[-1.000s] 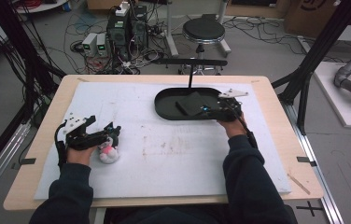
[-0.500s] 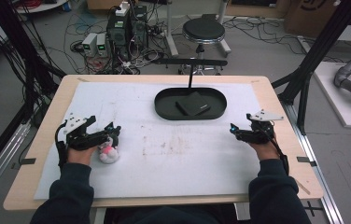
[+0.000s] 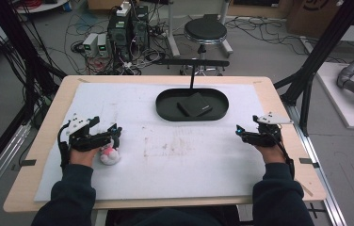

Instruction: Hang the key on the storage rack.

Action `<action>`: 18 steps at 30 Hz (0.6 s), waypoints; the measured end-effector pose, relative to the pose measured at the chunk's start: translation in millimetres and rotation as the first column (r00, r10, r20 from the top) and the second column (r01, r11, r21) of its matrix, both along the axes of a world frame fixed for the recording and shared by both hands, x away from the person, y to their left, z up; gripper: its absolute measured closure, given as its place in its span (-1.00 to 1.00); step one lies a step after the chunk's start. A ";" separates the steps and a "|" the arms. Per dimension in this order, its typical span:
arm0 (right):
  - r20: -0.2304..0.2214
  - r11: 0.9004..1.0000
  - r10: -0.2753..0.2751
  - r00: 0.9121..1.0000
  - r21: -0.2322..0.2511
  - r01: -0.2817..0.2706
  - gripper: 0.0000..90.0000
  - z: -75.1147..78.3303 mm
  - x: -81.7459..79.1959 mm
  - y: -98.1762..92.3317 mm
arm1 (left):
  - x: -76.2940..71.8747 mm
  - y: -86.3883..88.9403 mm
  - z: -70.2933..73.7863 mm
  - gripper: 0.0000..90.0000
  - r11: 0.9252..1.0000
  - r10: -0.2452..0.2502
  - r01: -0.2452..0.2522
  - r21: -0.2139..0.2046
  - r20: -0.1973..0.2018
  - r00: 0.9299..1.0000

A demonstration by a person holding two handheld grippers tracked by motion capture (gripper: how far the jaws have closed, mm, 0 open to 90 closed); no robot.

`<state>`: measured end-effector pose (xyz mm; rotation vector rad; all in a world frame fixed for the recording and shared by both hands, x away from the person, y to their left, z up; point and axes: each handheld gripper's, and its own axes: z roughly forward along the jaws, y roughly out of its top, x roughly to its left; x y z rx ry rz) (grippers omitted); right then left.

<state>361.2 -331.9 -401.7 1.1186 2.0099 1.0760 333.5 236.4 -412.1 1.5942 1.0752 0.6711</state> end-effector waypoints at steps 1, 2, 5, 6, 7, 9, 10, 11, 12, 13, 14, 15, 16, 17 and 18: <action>0.001 1.000 0.001 1.000 -0.003 -0.001 -0.52 -0.4 -0.2 0.1 | -0.2 0.0 0.4 -0.56 1.000 -0.001 0.001 0.003 -0.001 1.000; -0.004 1.000 0.003 1.000 -0.002 -0.003 -0.52 -1.0 -0.8 0.7 | -0.6 0.1 0.8 -0.56 1.000 0.001 -0.001 0.003 -0.001 1.000; -0.011 1.000 0.011 1.000 -0.013 -0.011 -0.52 -2.6 -1.8 1.6 | -3.2 -0.4 1.7 -0.56 1.000 0.012 -0.011 0.017 -0.024 1.000; -0.009 1.000 0.013 1.000 -0.014 -0.013 -0.51 -2.7 -1.9 1.3 | -3.7 -0.5 1.7 -0.56 1.000 0.018 -0.017 0.021 -0.041 0.999; -0.008 1.000 0.012 1.000 -0.013 -0.012 -0.51 -2.6 -2.0 1.2 | -3.9 -0.6 1.4 -0.56 0.999 0.028 -0.027 0.026 -0.062 0.998; -0.007 1.000 0.010 1.000 -0.011 -0.010 -0.51 -2.9 -1.5 1.2 | -4.1 -1.3 -0.7 -0.56 0.998 0.052 -0.047 0.044 -0.119 0.992; -0.009 1.000 0.010 1.000 -0.011 -0.010 -0.51 -3.7 -1.5 1.6 | -4.7 -2.1 -2.4 -0.56 0.997 0.069 -0.061 0.056 -0.148 0.987; -0.012 1.000 0.011 1.000 -0.012 -0.011 -0.51 -4.5 -2.0 2.4 | -5.7 -2.7 -3.8 -0.56 0.995 0.080 -0.069 0.072 -0.175 0.981; -0.013 1.000 0.016 1.000 -0.019 -0.016 -0.51 -5.2 -1.9 3.2 | -7.0 -3.8 -5.1 -0.56 0.993 0.092 -0.076 0.086 -0.200 0.976; -0.015 1.000 0.020 1.000 -0.021 -0.020 -0.51 -5.4 -1.9 4.1 | -8.3 -5.0 -6.3 -0.56 0.992 0.099 -0.079 0.095 -0.222 0.970; -0.013 0.999 0.020 1.000 -0.025 -0.021 -0.51 -5.5 -1.6 4.7 | -9.8 -6.0 -7.5 -0.56 0.991 0.108 -0.084 0.107 -0.247 0.963; -0.009 0.999 0.025 1.000 -0.026 -0.025 -0.51 -5.8 -0.9 5.0 | -11.2 -7.7 -8.9 -0.56 0.991 0.109 -0.084 0.104 -0.263 0.959; -0.011 0.999 0.025 1.000 -0.026 -0.025 -0.51 -6.0 -0.4 5.1 | -11.9 -9.6 -10.1 -0.56 0.991 0.108 -0.080 0.109 -0.282 0.953; -0.013 0.999 0.025 1.000 -0.027 -0.025 -0.51 -6.5 0.3 4.9 | -11.9 -11.6 -11.5 -0.56 0.991 0.106 -0.074 0.115 -0.306 0.946; -0.019 0.999 0.023 1.000 -0.024 -0.023 -0.51 -6.9 0.6 4.9 | -11.4 -13.9 -13.7 -0.56 0.991 0.104 -0.069 0.116 -0.332 0.937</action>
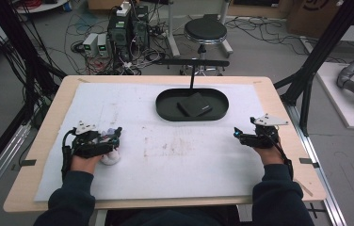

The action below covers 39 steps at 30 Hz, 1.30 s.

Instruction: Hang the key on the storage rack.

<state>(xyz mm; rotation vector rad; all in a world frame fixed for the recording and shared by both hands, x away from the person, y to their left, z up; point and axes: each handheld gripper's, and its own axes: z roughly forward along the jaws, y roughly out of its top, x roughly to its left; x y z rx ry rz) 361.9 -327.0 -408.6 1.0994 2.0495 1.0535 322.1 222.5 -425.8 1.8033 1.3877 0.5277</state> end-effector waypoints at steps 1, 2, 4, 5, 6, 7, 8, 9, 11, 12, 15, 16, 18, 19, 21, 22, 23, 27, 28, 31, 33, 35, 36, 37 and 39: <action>0.003 1.000 0.000 1.000 -0.003 0.000 -0.51 -0.1 0.5 -0.7 | 0.7 -2.4 -2.7 -0.56 1.000 -0.006 0.006 -0.002 -0.027 1.000; 0.003 1.000 -0.001 1.000 -0.001 0.001 -0.51 0.0 0.6 -1.1 | 1.2 -4.9 -5.1 -0.57 1.000 -0.002 0.003 0.017 -0.037 0.999; 0.007 1.000 -0.005 1.000 0.004 0.005 -0.51 0.2 0.9 -1.6 | 2.7 -6.4 -7.3 -0.61 0.999 -0.016 0.017 0.044 -0.036 0.999; 0.005 1.000 -0.006 1.000 0.004 0.006 -0.51 0.1 1.0 -1.6 | 3.6 -5.1 -7.3 -0.58 0.998 -0.033 0.035 0.056 -0.030 0.999; 0.004 1.000 -0.003 1.000 0.002 0.003 -0.51 -0.2 1.4 -1.6 | 4.5 -3.2 -7.2 -0.50 0.996 -0.054 0.056 0.066 -0.019 0.998; -0.001 1.000 -0.004 1.000 0.003 0.004 -0.51 -0.4 1.4 -1.0 | 5.7 -0.9 -7.4 -0.42 0.994 -0.080 0.080 0.068 -0.007 0.997; 0.001 1.000 -0.001 1.000 -0.002 0.001 -0.51 -0.7 1.6 -0.6 | 7.6 1.7 -7.5 -0.38 0.993 -0.103 0.103 0.063 -0.002 0.995; -0.001 1.000 -0.001 1.000 -0.001 0.001 -0.51 -0.8 1.4 0.3 | 9.3 4.0 -7.5 -0.33 0.990 -0.128 0.127 0.065 0.006 0.992; 0.002 1.000 0.002 1.000 -0.004 -0.002 -0.51 -0.8 1.2 1.3 | 13.0 4.4 -8.1 -0.27 0.978 -0.187 0.183 0.100 0.033 0.982; 0.003 1.000 0.007 1.000 -0.007 -0.007 -0.51 -0.8 1.0 1.5 | 14.1 3.3 -8.5 -0.25 0.970 -0.216 0.209 0.122 0.051 0.975; 0.004 1.000 0.008 1.000 -0.007 -0.008 -0.51 -0.4 0.5 1.8 | 15.1 -1.0 -9.6 -0.27 0.966 -0.226 0.213 0.149 0.071 0.972; 0.007 1.000 0.009 1.000 -0.007 -0.009 -0.51 -0.3 0.6 1.6 | 15.3 -2.4 -9.1 -0.29 0.972 -0.195 0.184 0.147 0.068 0.978; 0.005 1.000 0.008 1.000 -0.002 -0.008 -0.51 -0.4 0.7 1.5 | 15.0 -3.6 -7.2 -0.38 0.985 -0.129 0.124 0.122 0.036 0.991; 0.004 1.000 0.009 1.000 -0.003 -0.009 -0.51 -0.4 0.8 1.3 | 14.2 -3.9 -5.4 -0.40 0.989 -0.100 0.097 0.111 0.019 0.995; 0.001 1.000 0.012 1.000 -0.001 -0.012 -0.51 -0.7 1.1 1.3 | 10.5 -4.6 -3.5 -0.50 0.994 -0.052 0.050 0.097 0.013 0.999; 0.000 1.000 0.013 1.000 -0.001 -0.013 -0.51 -0.7 1.1 1.3 | 8.9 -6.0 -4.0 -0.54 0.993 -0.026 0.024 0.111 0.009 1.000; 0.000 1.000 0.012 1.000 -0.001 -0.012 -0.51 -0.7 1.2 1.3 | 7.9 -6.5 -5.2 -0.54 0.992 -0.015 0.016 0.125 -0.005 1.000; -0.003 1.000 0.014 1.000 0.003 -0.014 -0.48 -0.8 1.5 0.8 | 5.7 -3.6 -3.9 -0.54 0.992 0.013 -0.012 0.128 -0.007 1.000; -0.003 1.000 0.015 1.000 0.004 -0.015 -0.48 -0.8 1.5 0.8 | 5.7 -2.9 -3.8 -0.54 0.991 0.027 -0.025 0.131 -0.014 1.000; -0.001 1.000 0.016 1.000 0.003 -0.016 -0.48 -0.8 1.6 0.9 | 8.2 -0.5 -10.4 -0.52 0.995 0.011 -0.002 0.098 -0.092 0.996; -0.002 1.000 0.016 1.000 0.002 -0.016 -0.48 -0.8 1.4 1.1 | 9.5 1.8 -13.6 -0.39 0.998 -0.020 0.026 0.051 -0.126 0.992; -0.001 1.000 0.015 1.000 0.002 -0.015 -0.48 -0.4 1.0 1.0 | 11.4 4.3 -10.9 -0.30 0.997 -0.054 0.062 0.055 -0.138 0.989; 0.000 1.000 0.014 1.000 0.006 -0.014 -0.48 -0.3 0.8 1.1 | 12.0 5.2 -10.1 -0.27 0.996 -0.064 0.071 0.049 -0.135 0.989; -0.001 1.000 0.012 1.000 0.005 -0.012 -0.48 -0.3 0.8 0.9 | 12.0 6.1 -8.6 -0.24 0.996 -0.073 0.078 0.042 -0.122 0.990; -0.001 1.000 0.010 1.000 0.004 -0.010 -0.48 -0.4 0.8 0.9 | 11.5 6.7 -2.1 -0.20 0.996 -0.080 0.082 0.028 -0.077 0.994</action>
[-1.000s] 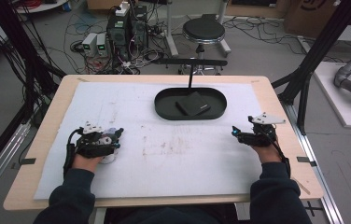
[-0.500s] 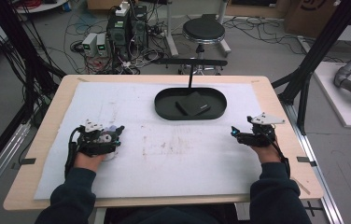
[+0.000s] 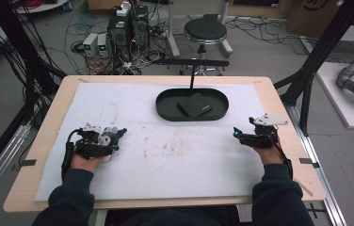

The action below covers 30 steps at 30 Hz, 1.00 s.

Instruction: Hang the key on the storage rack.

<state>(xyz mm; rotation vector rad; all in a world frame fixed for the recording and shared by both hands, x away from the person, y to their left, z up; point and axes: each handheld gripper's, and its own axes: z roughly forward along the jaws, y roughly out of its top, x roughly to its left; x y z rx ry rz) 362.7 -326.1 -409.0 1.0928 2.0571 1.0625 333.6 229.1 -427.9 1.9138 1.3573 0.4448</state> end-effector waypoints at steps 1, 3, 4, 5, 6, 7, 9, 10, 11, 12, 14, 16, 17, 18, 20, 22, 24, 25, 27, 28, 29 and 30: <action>0.000 1.000 0.000 1.000 0.000 0.000 -0.48 0.0 -0.1 0.0 | -0.1 0.3 4.3 -0.19 1.000 -0.007 0.007 -0.004 0.026 1.000; 0.001 1.000 0.001 1.000 0.000 -0.001 -0.48 0.3 -0.2 -0.2 | -0.1 0.3 11.9 -0.18 1.000 -0.019 0.020 -0.023 0.068 0.997; 0.004 1.000 0.002 1.000 0.002 -0.002 -0.48 0.5 -0.2 -0.4 | 0.1 0.4 15.0 -0.18 0.999 -0.027 0.031 -0.042 0.083 0.996; 0.004 1.000 0.000 1.000 0.007 0.000 -0.48 0.8 -0.3 -0.6 | 0.6 0.1 17.7 -0.18 0.997 -0.036 0.043 -0.065 0.102 0.994; 0.008 1.000 0.002 1.000 0.005 -0.002 -0.48 1.0 -0.1 -1.5 | 1.3 -0.5 20.6 -0.18 0.995 -0.043 0.052 -0.079 0.108 0.993; 0.008 1.000 -0.001 1.000 0.013 0.001 -0.48 1.4 -0.2 -2.0 | 2.5 -1.3 23.5 -0.18 0.994 -0.051 0.062 -0.094 0.114 0.992; 0.011 1.000 -0.005 1.000 0.021 0.005 -0.48 2.0 0.0 -3.5 | 4.9 -3.2 30.2 -0.18 0.990 -0.075 0.090 -0.106 0.135 0.988; 0.011 1.000 -0.007 1.000 0.024 0.007 -0.48 2.2 0.3 -4.3 | 6.7 -4.8 33.7 -0.18 0.990 -0.081 0.097 -0.107 0.140 0.987; 0.013 1.000 -0.008 1.000 0.029 0.007 -0.48 2.3 0.5 -4.8 | 9.5 -6.9 37.0 -0.18 0.988 -0.088 0.104 -0.113 0.143 0.986; 0.011 0.999 -0.009 1.000 0.034 0.009 -0.48 2.5 0.5 -5.3 | 12.8 -9.2 40.8 -0.18 0.987 -0.096 0.113 -0.114 0.144 0.985; 0.015 0.999 -0.009 1.000 0.038 0.008 -0.48 2.7 1.2 -5.5 | 20.1 -15.9 50.3 -0.18 0.986 -0.116 0.132 -0.103 0.150 0.982; 0.014 0.999 -0.007 1.000 0.039 0.006 -0.48 2.7 1.5 -5.0 | 28.2 -24.6 61.4 -0.18 0.983 -0.132 0.150 -0.102 0.165 0.977; 0.014 0.999 -0.006 1.000 0.040 0.005 -0.48 2.7 1.8 -4.8 | 33.0 -29.5 67.4 -0.18 0.981 -0.140 0.160 -0.105 0.172 0.975; 0.014 0.999 -0.005 1.000 0.041 0.004 -0.48 2.8 2.0 -4.6 | 38.0 -34.2 73.5 -0.18 0.980 -0.148 0.169 -0.104 0.182 0.972; 0.017 0.999 -0.003 1.000 0.042 0.002 -0.48 2.9 2.4 -4.6 | 48.5 -44.5 86.1 -0.18 0.977 -0.166 0.188 -0.098 0.204 0.965; 0.018 0.999 -0.001 1.000 0.046 0.000 -0.48 3.2 2.3 -5.0 | 59.6 -55.2 98.9 -0.18 0.974 -0.195 0.216 -0.074 0.222 0.955; 0.018 0.999 -0.003 1.000 0.050 0.002 -0.48 3.6 2.2 -5.8 | 70.8 -66.6 110.7 -0.18 0.970 -0.219 0.237 -0.048 0.241 0.945; 0.021 0.999 -0.005 1.000 0.050 0.004 -0.48 3.9 2.2 -6.3 | 76.3 -72.0 116.4 -0.18 0.968 -0.232 0.248 -0.035 0.252 0.940; 0.025 0.998 -0.006 1.000 0.055 0.005 -0.48 4.5 2.1 -6.9 | 87.2 -80.8 125.9 -0.18 0.965 -0.240 0.259 -0.034 0.269 0.933; 0.025 0.998 -0.006 1.000 0.055 0.004 -0.48 4.6 2.0 -7.2 | 92.6 -84.9 129.7 -0.18 0.963 -0.241 0.263 -0.048 0.277 0.930; 0.024 0.998 -0.006 1.000 0.058 0.005 -0.48 4.5 2.0 -7.3 | 97.6 -88.5 133.3 -0.18 0.962 -0.241 0.267 -0.059 0.278 0.930; 0.025 0.998 -0.005 1.000 0.057 0.003 -0.48 4.4 2.2 -7.5 | 102.2 -92.0 136.4 -0.18 0.960 -0.246 0.274 -0.065 0.279 0.928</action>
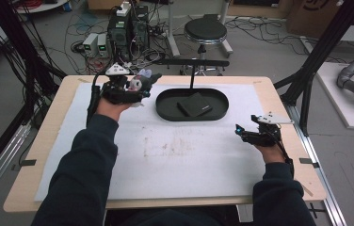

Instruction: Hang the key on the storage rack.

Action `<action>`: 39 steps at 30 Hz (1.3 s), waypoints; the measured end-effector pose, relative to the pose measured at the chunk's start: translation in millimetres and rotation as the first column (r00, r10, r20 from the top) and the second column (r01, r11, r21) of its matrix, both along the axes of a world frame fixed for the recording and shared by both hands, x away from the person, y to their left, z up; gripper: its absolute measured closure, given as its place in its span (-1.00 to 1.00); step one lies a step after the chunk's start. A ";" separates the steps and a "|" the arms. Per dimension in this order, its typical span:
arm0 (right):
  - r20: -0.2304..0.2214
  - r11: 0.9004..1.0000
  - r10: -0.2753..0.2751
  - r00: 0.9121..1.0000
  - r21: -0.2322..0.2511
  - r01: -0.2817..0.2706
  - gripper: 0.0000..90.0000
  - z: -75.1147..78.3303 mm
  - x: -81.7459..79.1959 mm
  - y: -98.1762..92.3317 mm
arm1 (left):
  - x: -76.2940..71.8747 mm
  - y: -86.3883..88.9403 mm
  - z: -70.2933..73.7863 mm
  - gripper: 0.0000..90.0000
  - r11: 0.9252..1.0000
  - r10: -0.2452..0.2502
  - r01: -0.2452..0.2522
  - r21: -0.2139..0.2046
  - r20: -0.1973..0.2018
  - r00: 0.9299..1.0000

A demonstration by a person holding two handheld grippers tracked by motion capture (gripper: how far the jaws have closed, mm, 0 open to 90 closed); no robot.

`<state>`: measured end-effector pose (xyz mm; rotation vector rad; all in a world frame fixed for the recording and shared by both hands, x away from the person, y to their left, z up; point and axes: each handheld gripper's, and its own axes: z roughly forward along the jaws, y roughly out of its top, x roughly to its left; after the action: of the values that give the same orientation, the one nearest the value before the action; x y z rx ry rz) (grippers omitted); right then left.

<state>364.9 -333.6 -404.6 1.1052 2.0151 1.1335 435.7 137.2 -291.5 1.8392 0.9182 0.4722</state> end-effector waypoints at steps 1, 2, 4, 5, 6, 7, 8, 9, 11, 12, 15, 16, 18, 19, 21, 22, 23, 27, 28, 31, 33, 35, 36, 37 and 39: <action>0.000 1.000 0.000 1.000 0.000 0.000 -0.48 -0.2 0.2 -0.1 | 4.3 -3.5 2.7 -0.18 1.000 -0.004 0.004 -0.009 -0.005 1.000; 0.001 1.000 0.002 1.000 -0.001 -0.002 -0.48 -0.3 0.5 -0.1 | 8.1 -6.8 5.1 -0.18 1.000 -0.006 0.005 -0.012 -0.008 1.000; 0.002 1.000 0.004 1.000 -0.003 -0.004 -0.48 -0.4 0.8 -0.2 | 14.5 -12.4 8.7 -0.19 1.000 -0.002 0.002 -0.018 -0.013 1.000; 0.004 1.000 0.006 1.000 -0.003 -0.006 -0.48 -0.5 1.1 -0.2 | 17.7 -14.8 9.9 -0.19 1.000 -0.003 0.002 -0.023 -0.023 1.000; 0.002 1.000 0.005 1.000 -0.001 -0.005 -0.48 -0.5 0.9 -0.2 | 20.8 -17.3 10.7 -0.19 1.000 -0.004 0.003 -0.022 -0.028 1.000; 0.002 1.000 0.005 1.000 0.001 -0.005 -0.48 -0.5 1.0 -0.3 | 23.7 -19.9 11.2 -0.19 1.000 -0.004 0.004 -0.019 -0.034 0.999; 0.002 1.000 0.003 1.000 0.006 -0.003 -0.48 -0.3 1.1 -0.6 | 26.4 -22.6 11.4 -0.19 1.000 -0.006 0.006 -0.015 -0.039 0.999; 0.005 1.000 0.002 1.000 0.007 -0.002 -0.48 -0.1 1.4 -1.3 | 28.8 -25.3 11.1 -0.19 1.000 -0.007 0.007 -0.014 -0.041 0.999; 0.006 1.000 -0.001 1.000 0.012 0.001 -0.48 0.2 1.4 -2.4 | 33.5 -30.6 9.8 -0.19 1.000 -0.014 0.013 -0.014 -0.052 0.999; 0.005 1.000 -0.002 1.000 0.016 0.002 -0.48 0.4 1.4 -2.9 | 35.5 -33.3 8.9 -0.19 1.000 -0.014 0.014 -0.008 -0.054 0.998; 0.007 1.000 -0.002 1.000 0.024 0.002 -0.48 0.7 1.7 -3.8 | 41.2 -41.1 6.2 -0.19 1.000 -0.018 0.017 -0.008 -0.059 0.998; 0.006 1.000 -0.001 1.000 0.025 0.001 -0.48 0.6 1.9 -3.9 | 43.1 -43.7 5.3 -0.19 1.000 -0.021 0.020 -0.011 -0.057 0.998; 0.007 1.000 0.001 1.000 0.023 -0.002 -0.48 0.4 2.3 -3.7 | 47.0 -48.3 4.5 -0.19 1.000 -0.018 0.017 -0.007 -0.056 0.998; 0.007 1.000 0.002 1.000 0.023 -0.002 -0.48 0.3 2.4 -3.6 | 49.1 -50.2 4.4 -0.19 1.000 -0.017 0.017 -0.006 -0.055 0.998; 0.008 1.000 0.005 1.000 0.021 -0.005 -0.48 0.5 2.3 -3.5 | 53.4 -53.5 4.0 -0.19 1.000 -0.008 0.008 -0.019 -0.050 0.999; 0.008 1.000 0.006 1.000 0.024 -0.007 -0.48 0.4 2.2 -3.4 | 55.4 -54.8 3.5 -0.19 1.000 -0.001 -0.001 -0.024 -0.045 0.999; 0.006 1.000 0.006 1.000 0.027 -0.006 -0.48 0.5 2.0 -3.2 | 57.5 -55.4 3.1 -0.19 1.000 0.007 -0.008 -0.030 -0.044 0.999; 0.004 1.000 0.005 1.000 0.029 -0.005 -0.48 0.9 1.6 -3.8 | 64.2 -54.6 0.2 -0.19 0.998 0.044 -0.047 -0.053 -0.044 0.998; 0.004 1.000 0.005 1.000 0.029 -0.005 -0.47 0.9 1.6 -3.8 | 65.3 -54.0 -0.4 -0.19 0.997 0.047 -0.050 -0.063 -0.041 0.998; 0.004 1.000 0.006 1.000 0.029 -0.006 -0.47 0.9 1.5 -4.0 | 65.9 -52.0 -0.5 -0.19 0.995 0.052 -0.055 -0.079 -0.043 0.998; 0.003 1.000 0.007 1.000 0.029 -0.007 -0.48 0.9 1.4 -4.1 | 65.0 -51.2 0.5 -0.19 0.995 0.051 -0.054 -0.082 -0.042 0.998; 0.003 1.000 0.006 1.000 0.030 -0.006 -0.48 0.9 1.4 -4.0 | 63.5 -50.3 2.4 -0.19 0.995 0.051 -0.053 -0.082 -0.036 0.998; 0.004 1.000 0.005 1.000 0.030 -0.005 -0.47 0.9 1.3 -3.8 | 62.8 -50.0 3.3 -0.19 0.995 0.052 -0.055 -0.084 -0.033 0.998; 0.006 1.000 0.007 1.000 0.030 -0.007 -0.47 0.9 1.3 -3.5 | 62.7 -49.3 3.8 -0.19 0.995 0.055 -0.057 -0.082 -0.029 0.998; 0.007 1.000 0.007 1.000 0.027 -0.007 -0.47 1.1 0.9 -3.1 | 63.3 -47.2 3.6 -0.19 0.995 0.059 -0.062 -0.081 -0.032 0.998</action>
<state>365.8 -336.6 -403.5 1.1066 2.0058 1.1694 499.1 89.9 -287.8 1.7525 1.0016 0.4395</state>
